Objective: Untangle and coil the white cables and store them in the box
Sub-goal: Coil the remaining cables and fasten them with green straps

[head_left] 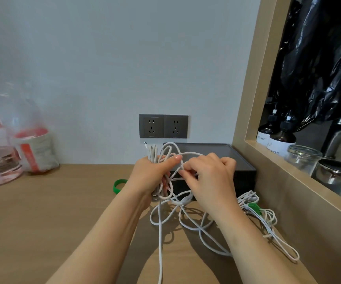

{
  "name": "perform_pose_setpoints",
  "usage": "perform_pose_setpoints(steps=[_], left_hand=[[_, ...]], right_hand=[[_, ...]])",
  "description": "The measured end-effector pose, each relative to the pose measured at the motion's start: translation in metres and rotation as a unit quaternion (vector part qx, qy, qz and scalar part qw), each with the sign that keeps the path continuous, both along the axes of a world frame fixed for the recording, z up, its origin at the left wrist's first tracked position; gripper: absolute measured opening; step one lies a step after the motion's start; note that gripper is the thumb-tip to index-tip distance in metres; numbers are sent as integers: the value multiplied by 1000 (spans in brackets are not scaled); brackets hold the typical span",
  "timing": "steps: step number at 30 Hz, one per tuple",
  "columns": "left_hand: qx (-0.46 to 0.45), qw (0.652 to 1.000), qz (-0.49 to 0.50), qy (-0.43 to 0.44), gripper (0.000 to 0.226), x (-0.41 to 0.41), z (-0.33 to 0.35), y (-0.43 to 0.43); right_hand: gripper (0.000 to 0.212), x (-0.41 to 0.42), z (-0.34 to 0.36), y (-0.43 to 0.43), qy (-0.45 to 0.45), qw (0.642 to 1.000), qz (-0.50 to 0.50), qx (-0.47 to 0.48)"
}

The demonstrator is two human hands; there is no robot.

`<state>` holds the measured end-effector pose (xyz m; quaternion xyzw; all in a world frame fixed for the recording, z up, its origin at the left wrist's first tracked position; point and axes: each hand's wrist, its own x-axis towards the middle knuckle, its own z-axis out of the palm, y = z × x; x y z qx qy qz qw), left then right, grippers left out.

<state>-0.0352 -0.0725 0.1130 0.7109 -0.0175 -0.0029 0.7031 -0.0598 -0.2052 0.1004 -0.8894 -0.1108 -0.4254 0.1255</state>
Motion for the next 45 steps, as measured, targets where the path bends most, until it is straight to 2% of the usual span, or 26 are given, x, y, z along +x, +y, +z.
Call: perform_pose_setpoints(steps=[4, 7, 10, 13, 17, 20, 23, 26, 29, 32, 34, 38, 40, 42, 45], left_hand=[[-10, 999, -1, -30, 24, 2, 0, -2], [28, 997, 13, -67, 14, 3, 1, -1], [32, 994, 21, -103, 7, 2, 3, 1], [-70, 994, -6, -87, 11, -2, 6, 2], [-222, 974, 8, -43, 17, 0, 13, 0], [-299, 953, 14, -40, 17, 3, 24, 2], [-343, 938, 16, -50, 20, 5, 35, 7], [-372, 927, 11, -43, 37, 7, 41, 15], [-438, 899, 3, -22, 24, 11, 43, 26], [-478, 878, -16, 2, 20, 14, 41, 31], [-480, 877, -25, 5, 20, 13, 41, 30], [-474, 880, -21, -16, 21, 10, 41, 28], [-435, 900, -10, -12, 25, 8, 32, 24], [-378, 926, -6, 11, 28, 7, 15, 18], [-309, 950, -6, 39, 13, 5, -8, 13]], right_hand=[[20, -2, -2, 4, 1, 1000, 16, -17], [18, -1, -7, 3, 10, 999, 25, -26], [6, -3, -5, 2, 35, 999, -1, -37], [18, -2, -6, -2, 89, 996, -1, -15], [9, 2, -9, -7, 102, 990, -12, 91], [18, 5, -18, -19, 120, 980, -60, 148], [23, 8, -29, -28, 142, 972, -104, 156], [20, 10, -35, -32, 163, 968, -120, 150], [15, 13, -37, -37, 179, 963, -151, 135], [11, 13, -37, -46, 193, 955, -189, 119], [13, 14, -31, -53, 180, 952, -218, 116], [11, 14, -13, -67, 40, 959, -258, 109], [10, 12, -10, -66, 52, 959, -262, 91], [23, 10, -16, -57, 104, 963, -239, 63], [32, 4, -20, -30, 127, 983, -128, 37]])
